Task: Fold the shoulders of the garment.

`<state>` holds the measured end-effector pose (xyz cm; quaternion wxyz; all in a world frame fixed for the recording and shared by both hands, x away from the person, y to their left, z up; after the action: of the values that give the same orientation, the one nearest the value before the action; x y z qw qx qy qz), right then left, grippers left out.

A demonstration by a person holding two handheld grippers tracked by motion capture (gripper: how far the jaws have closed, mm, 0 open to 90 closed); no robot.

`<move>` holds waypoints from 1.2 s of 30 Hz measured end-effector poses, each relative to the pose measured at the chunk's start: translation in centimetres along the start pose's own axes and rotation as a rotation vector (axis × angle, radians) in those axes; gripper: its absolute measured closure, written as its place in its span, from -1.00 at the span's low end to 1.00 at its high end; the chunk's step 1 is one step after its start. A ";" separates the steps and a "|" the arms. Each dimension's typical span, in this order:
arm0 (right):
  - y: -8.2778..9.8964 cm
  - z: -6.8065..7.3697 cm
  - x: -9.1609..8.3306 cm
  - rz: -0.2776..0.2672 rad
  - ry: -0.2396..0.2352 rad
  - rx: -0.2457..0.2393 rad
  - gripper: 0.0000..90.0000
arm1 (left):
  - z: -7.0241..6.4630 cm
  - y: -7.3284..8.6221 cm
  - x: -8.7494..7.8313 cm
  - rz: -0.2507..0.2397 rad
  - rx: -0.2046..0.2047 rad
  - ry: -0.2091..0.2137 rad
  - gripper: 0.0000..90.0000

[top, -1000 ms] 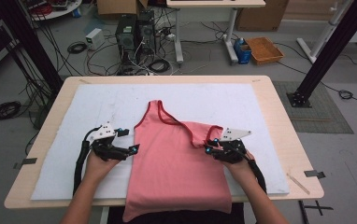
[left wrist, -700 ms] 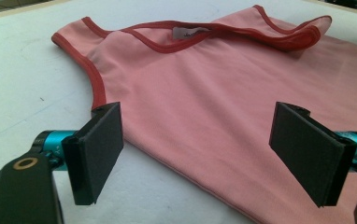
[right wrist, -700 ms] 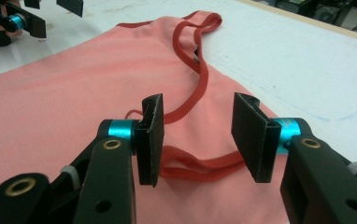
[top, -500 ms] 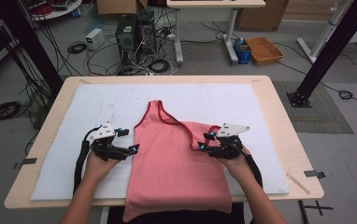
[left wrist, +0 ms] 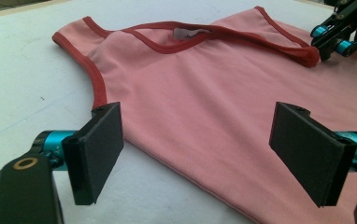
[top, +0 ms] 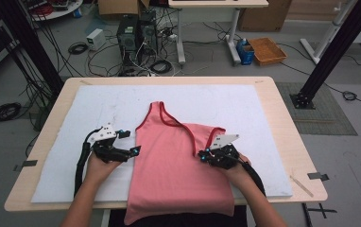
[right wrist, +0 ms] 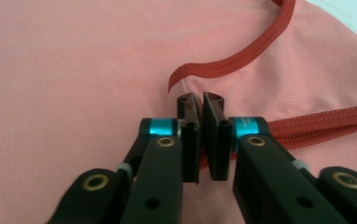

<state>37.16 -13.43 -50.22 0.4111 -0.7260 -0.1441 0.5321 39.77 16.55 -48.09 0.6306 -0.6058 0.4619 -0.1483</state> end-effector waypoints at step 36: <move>3.3 -3.0 -6.4 -0.195 0.150 0.288 -0.52 | 0.8 -0.1 0.1 0.002 -0.061 -0.054 -0.60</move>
<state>36.55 -20.93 -48.29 0.5700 -0.6799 -0.1052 0.4491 40.41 16.95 -48.16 0.6244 -0.6280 0.4496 -0.1170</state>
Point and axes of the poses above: each handheld gripper's, and its own axes: x roughly forward along the jaws, y roughly out of its underside, z roughly to its left, the point moved 8 cm from there along x, roughly forward along the jaws, and after that the axes turned 5 degrees about -x, right-handed, at the moved point
